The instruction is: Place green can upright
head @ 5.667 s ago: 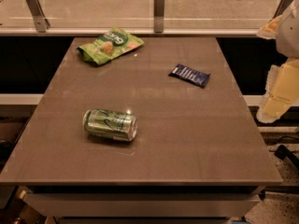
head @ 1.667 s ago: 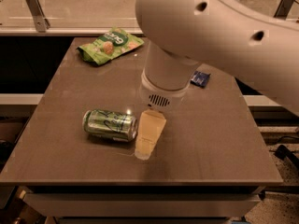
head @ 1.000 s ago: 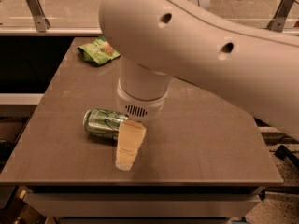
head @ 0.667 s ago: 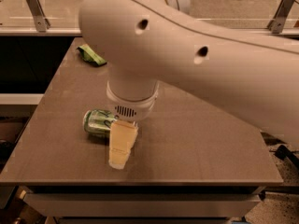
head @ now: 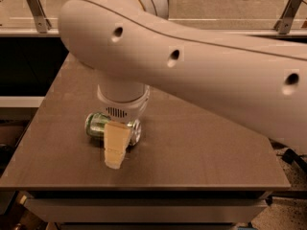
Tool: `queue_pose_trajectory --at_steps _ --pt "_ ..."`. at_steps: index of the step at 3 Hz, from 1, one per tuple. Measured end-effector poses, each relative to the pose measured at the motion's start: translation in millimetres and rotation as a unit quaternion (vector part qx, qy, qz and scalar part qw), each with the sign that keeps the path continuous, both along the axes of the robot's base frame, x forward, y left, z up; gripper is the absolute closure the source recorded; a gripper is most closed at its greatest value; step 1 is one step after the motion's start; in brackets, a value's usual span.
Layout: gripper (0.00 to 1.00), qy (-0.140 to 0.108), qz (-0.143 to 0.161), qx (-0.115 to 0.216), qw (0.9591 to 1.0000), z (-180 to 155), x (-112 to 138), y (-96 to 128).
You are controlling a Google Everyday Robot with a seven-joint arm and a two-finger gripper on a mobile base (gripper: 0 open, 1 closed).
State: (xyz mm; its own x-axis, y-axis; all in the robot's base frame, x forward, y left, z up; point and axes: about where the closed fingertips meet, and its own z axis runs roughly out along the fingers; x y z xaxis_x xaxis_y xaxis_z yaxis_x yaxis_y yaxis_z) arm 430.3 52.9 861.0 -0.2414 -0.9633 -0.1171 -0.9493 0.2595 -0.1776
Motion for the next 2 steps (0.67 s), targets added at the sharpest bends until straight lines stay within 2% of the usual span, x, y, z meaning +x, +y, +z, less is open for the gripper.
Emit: queue_pose_trajectory --at_steps 2 --pt "0.00 0.002 -0.007 -0.017 0.9998 0.9 2.1 3.9"
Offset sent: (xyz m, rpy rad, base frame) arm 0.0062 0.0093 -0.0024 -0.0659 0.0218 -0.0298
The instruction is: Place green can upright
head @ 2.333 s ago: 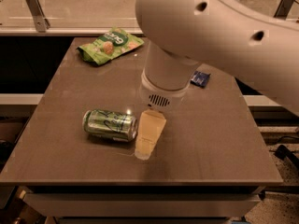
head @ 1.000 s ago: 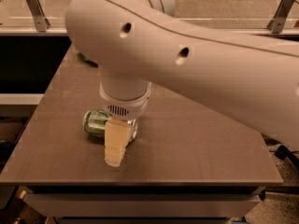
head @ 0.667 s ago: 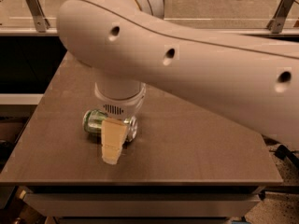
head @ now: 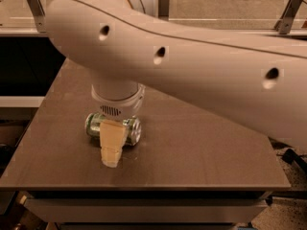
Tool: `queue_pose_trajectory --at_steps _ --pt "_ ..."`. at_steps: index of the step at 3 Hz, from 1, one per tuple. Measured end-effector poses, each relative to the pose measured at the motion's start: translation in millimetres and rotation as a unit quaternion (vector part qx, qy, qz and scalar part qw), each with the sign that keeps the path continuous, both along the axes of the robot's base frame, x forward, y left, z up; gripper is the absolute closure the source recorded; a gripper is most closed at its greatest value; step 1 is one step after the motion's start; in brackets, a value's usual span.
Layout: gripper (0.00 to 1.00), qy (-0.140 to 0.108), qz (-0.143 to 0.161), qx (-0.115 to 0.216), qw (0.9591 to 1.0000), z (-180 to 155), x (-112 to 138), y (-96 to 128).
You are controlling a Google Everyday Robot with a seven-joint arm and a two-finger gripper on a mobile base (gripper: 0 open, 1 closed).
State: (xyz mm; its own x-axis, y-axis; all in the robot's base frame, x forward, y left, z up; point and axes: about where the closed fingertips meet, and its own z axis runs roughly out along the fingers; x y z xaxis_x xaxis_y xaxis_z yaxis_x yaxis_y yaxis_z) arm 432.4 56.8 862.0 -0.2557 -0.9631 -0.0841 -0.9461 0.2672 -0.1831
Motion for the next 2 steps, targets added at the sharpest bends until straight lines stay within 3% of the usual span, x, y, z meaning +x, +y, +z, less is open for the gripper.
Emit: queue_pose_trajectory --at_steps 2 --pt "0.00 0.016 0.010 -0.009 0.9998 -13.0 7.7 21.8"
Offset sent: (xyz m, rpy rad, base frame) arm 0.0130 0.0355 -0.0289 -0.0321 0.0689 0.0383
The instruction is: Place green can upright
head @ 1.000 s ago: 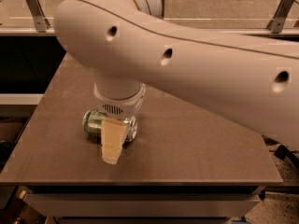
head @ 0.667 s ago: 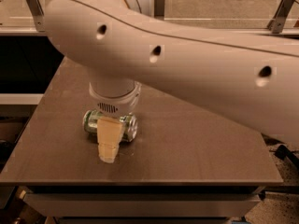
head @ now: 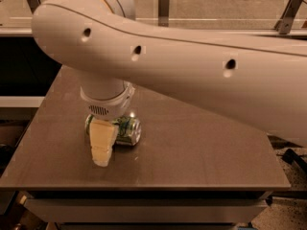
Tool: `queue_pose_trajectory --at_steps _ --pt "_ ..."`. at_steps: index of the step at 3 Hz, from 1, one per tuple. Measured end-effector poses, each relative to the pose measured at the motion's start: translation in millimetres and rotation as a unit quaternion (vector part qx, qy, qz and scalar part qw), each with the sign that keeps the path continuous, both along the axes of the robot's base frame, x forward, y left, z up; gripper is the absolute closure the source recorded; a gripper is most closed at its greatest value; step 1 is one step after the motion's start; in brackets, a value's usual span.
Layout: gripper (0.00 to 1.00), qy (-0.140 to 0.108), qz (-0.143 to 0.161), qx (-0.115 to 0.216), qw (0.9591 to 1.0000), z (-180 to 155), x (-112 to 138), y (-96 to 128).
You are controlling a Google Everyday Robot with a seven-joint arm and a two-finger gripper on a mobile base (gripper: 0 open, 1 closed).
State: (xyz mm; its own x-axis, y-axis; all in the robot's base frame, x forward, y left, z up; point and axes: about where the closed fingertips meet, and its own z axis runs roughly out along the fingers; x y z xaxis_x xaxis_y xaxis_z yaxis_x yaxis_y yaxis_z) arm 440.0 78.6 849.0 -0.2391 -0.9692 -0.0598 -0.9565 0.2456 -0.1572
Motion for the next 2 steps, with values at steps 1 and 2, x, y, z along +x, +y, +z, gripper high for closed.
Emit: queue_pose_trajectory --at_steps 1,2 --pt "0.17 -0.003 0.000 0.001 1.0000 2.3 -0.6 -0.2" --pt "0.41 -0.006 0.000 0.003 1.0000 4.4 -1.2 0.1"
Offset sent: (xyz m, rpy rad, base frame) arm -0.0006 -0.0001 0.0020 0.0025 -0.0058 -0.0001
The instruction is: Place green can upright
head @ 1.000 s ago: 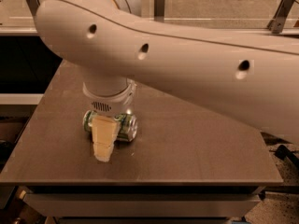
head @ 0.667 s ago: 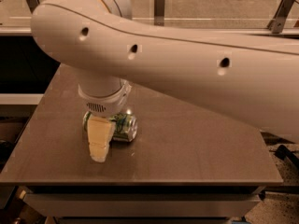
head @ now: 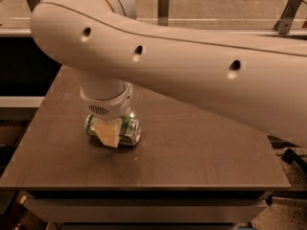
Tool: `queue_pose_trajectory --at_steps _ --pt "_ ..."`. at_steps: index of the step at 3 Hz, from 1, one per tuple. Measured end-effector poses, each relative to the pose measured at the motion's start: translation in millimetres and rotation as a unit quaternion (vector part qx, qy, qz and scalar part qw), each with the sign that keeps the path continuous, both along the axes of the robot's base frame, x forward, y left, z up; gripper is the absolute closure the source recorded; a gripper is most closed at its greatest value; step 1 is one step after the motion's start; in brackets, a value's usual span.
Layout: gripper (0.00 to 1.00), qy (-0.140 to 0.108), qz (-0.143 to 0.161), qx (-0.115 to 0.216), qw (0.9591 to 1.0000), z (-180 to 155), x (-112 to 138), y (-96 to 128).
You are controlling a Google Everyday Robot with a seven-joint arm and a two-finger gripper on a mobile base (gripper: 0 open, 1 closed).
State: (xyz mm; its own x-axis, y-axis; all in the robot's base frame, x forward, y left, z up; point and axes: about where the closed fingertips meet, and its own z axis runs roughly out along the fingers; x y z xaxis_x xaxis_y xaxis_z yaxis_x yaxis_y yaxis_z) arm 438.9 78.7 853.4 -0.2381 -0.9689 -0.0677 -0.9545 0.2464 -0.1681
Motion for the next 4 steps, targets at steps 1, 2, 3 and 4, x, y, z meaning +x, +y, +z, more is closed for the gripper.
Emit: queue_pose_trajectory --at_steps 1,2,3,4 --pt "0.65 -0.003 0.000 0.001 1.0000 2.2 -0.6 0.3" --pt "0.87 -0.006 0.000 0.002 1.0000 4.3 -1.2 0.6" --pt "1.00 -0.009 0.001 0.003 1.0000 6.3 -1.7 0.9" --pt "1.00 -0.010 0.001 0.004 0.9999 7.2 -1.8 0.8"
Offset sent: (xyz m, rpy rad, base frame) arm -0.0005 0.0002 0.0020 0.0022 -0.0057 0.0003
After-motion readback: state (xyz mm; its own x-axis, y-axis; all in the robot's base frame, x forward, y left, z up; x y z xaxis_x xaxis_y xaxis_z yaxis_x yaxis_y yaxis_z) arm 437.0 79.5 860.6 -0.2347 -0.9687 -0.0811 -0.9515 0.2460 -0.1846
